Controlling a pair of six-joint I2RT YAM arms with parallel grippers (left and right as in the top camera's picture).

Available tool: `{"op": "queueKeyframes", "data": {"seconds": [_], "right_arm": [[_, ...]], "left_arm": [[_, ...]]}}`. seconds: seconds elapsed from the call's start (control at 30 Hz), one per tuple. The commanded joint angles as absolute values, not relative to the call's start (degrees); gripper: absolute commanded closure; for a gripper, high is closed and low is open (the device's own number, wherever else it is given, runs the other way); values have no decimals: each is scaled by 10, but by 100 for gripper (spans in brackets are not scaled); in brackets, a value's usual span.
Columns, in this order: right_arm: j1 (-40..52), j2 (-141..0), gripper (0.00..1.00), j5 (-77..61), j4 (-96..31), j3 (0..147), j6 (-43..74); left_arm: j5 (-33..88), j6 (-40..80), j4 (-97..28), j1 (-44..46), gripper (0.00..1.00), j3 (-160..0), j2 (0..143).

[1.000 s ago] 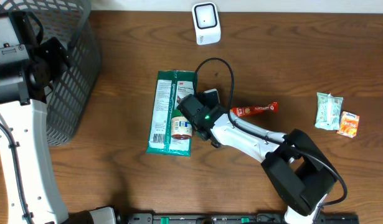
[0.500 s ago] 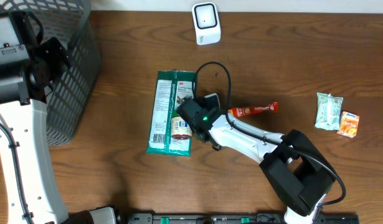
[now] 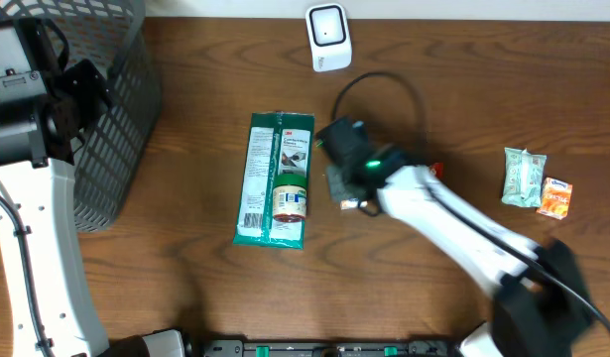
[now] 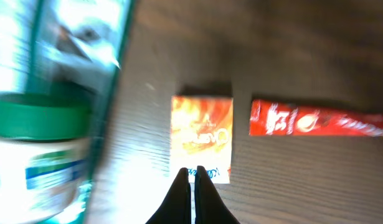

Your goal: Scan the item barcode

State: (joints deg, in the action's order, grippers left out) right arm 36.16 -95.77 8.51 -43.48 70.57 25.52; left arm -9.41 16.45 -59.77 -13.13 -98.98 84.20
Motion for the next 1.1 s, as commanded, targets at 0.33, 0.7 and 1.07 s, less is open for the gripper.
{"op": "queueKeyframes", "data": {"seconds": [0.33, 0.7, 1.07], "right_arm": [[97, -735, 99, -312, -444, 721, 171], [-9, -732, 99, -436, -462, 721, 131], [-11, -732, 99, -436, -476, 719, 117]], "left_arm": [[-101, 159, -598, -134, 8, -993, 841], [-101, 159, -598, -134, 7, -993, 841], [-101, 159, -598, -134, 8, -993, 841]]}}
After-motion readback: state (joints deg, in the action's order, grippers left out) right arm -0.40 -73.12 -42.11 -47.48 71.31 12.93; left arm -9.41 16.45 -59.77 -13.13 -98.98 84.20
